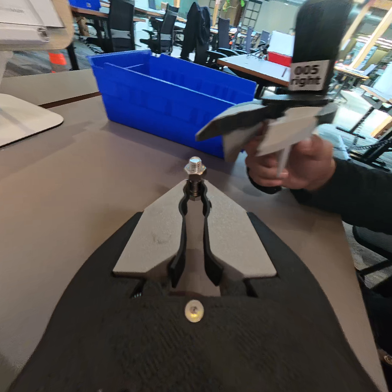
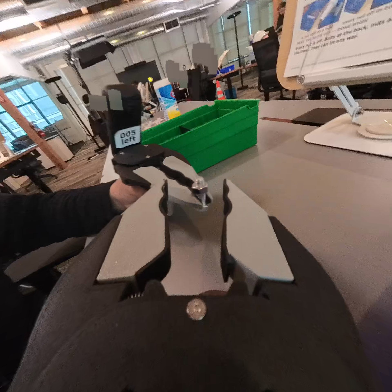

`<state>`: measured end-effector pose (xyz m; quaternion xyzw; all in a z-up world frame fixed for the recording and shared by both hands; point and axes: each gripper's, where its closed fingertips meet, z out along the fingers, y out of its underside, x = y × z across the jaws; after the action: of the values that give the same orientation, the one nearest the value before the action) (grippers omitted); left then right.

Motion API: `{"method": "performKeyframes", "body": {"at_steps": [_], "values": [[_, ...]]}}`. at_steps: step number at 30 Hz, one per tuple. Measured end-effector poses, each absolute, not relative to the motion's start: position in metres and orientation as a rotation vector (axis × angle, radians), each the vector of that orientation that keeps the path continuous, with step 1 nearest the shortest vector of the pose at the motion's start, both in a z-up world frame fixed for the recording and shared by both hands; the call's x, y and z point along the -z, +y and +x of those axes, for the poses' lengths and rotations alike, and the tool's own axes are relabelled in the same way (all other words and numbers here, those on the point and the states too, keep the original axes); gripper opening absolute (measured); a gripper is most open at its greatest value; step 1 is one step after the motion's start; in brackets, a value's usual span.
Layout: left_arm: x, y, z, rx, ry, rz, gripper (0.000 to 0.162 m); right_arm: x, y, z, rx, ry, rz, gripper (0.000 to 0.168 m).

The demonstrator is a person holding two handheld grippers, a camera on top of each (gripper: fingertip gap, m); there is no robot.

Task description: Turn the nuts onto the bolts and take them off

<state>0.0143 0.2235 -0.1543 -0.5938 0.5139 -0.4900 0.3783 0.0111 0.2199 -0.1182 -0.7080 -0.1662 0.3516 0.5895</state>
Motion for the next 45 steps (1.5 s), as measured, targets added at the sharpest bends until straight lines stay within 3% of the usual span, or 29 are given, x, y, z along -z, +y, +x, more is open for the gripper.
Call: {"method": "performKeyframes", "body": {"at_steps": [2, 3, 4, 5, 10, 17, 25, 31, 35, 41, 45], "values": [[0.153, 0.207, 0.018, 1.287, 1.375, -1.470, 0.006, 0.129, 0.223, 0.004, -0.813, -0.406, -1.698, 0.048], [0.153, 0.201, 0.019, 1.295, 1.397, -1.448, 0.006, 0.133, 0.221, -0.002, -0.822, -0.435, -1.711, 0.040], [0.153, 0.197, 0.020, 1.295, 1.414, -1.435, 0.006, 0.136, 0.218, -0.008, -0.832, -0.474, -1.719, 0.020], [0.154, 0.195, 0.021, 1.288, 1.429, -1.430, 0.006, 0.138, 0.219, -0.009, -0.821, -0.473, -1.731, 0.017], [0.154, 0.198, 0.021, 1.326, 1.401, -1.458, 0.007, 0.139, 0.221, -0.001, -0.802, -0.418, -1.749, 0.016], [0.145, 0.205, 0.017, 1.329, 1.355, -1.434, 0.033, 0.111, 0.209, 0.034, -0.678, -0.310, -1.644, 0.016], [0.158, 0.200, 0.022, 1.298, 1.405, -1.478, 0.034, 0.041, 0.183, 0.154, -0.177, -0.127, -1.720, 0.016], [0.160, 0.197, 0.022, 1.269, 1.431, -1.471, 0.032, 0.135, 0.194, 0.232, -0.019, -0.016, -2.167, 0.017], [0.160, 0.193, 0.023, 1.288, 1.442, -1.473, 0.033, 0.158, 0.195, 0.228, -0.026, -0.020, -2.188, 0.011], [0.160, 0.186, 0.023, 1.257, 1.485, -1.439, 0.036, 0.107, 0.192, 0.204, 0.057, -0.027, -1.980, 0.027], [0.152, 0.178, 0.019, 1.258, 1.510, -1.408, 0.041, 0.056, 0.195, 0.116, -0.226, -0.181, -1.654, 0.028]]}}
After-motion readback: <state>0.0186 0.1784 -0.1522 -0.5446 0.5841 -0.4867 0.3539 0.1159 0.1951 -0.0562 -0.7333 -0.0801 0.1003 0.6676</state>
